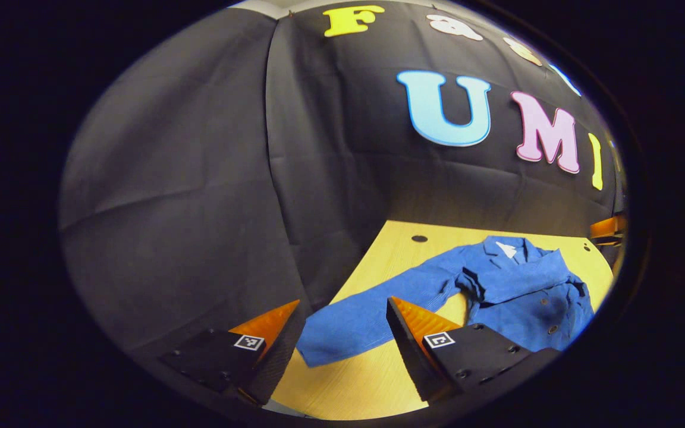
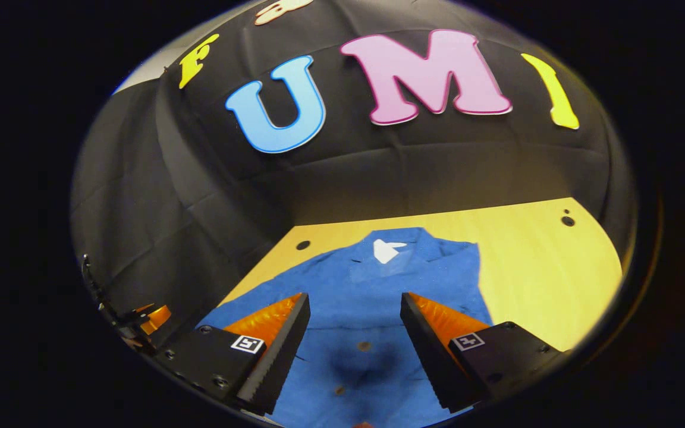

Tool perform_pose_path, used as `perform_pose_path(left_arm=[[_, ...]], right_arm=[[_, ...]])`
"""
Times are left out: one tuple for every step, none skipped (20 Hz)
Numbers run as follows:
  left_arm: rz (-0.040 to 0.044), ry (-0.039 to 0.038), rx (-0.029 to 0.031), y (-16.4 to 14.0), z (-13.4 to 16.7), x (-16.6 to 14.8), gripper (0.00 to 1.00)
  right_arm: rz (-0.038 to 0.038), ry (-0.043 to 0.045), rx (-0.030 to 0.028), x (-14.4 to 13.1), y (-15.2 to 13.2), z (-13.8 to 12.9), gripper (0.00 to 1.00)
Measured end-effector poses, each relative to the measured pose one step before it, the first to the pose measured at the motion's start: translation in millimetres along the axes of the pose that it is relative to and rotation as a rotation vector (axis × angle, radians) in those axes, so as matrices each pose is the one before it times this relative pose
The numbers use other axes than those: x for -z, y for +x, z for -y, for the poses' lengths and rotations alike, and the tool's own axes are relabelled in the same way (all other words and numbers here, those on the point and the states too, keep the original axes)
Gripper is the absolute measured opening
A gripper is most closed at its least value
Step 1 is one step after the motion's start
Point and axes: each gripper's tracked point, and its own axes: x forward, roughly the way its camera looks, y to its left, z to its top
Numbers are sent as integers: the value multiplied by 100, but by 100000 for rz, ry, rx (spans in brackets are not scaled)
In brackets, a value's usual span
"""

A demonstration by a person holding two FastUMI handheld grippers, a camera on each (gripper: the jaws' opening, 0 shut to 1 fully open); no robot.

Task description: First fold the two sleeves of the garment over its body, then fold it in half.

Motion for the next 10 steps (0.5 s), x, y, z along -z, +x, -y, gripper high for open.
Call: perform_pose_path(left_arm=[[-4358,45,-703,1013,-245,1062,80],[-5092,130,-955,1025,-229,1244,80],[-4895,-435,-311,823,-3,1023,81],[-2957,-667,63,778,7,542,82],[-2231,-735,-63,606,-31,381,82],[-2157,-729,410,736,8,867,82],[-1483,-255,114,577,38,414,82],[-1463,325,-222,719,83,504,82],[-1489,975,-152,464,13,262,83],[-1297,1061,-559,481,55,404,83]], right_arm=[[1433,1472,2660,-196,-957,1117,98],[1041,1645,2652,-30,-773,1212,98],[381,2297,2860,237,-581,1220,97],[-72,2640,2473,232,-741,1100,98],[39,2171,2083,226,-521,943,98],[-141,1182,1755,325,-527,906,98],[-326,165,1840,355,-448,781,97],[-54,-531,1391,338,-627,629,97],[147,-709,714,145,-456,344,97],[-37,-507,319,197,-544,111,98]])
